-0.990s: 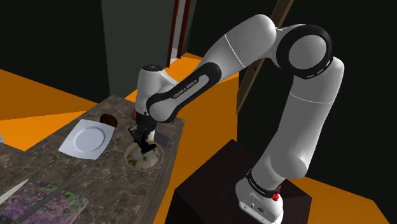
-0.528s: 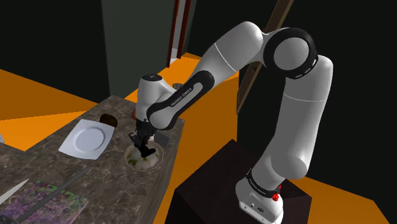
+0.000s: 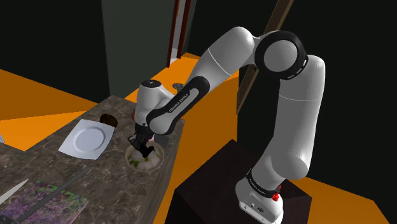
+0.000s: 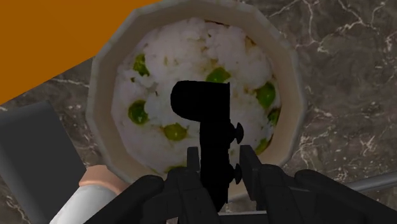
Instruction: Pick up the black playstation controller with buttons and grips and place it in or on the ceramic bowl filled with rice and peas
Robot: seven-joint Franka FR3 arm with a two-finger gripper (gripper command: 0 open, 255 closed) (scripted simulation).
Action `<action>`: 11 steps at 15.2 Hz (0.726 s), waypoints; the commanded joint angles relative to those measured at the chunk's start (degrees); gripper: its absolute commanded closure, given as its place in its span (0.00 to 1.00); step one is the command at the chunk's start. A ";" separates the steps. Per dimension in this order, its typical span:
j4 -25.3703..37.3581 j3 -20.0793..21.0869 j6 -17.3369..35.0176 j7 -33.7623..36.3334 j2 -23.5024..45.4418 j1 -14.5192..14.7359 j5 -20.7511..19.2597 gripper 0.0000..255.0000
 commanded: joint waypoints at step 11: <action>-0.70 0.60 -1.65 -0.61 -1.40 -0.54 0.79 0.00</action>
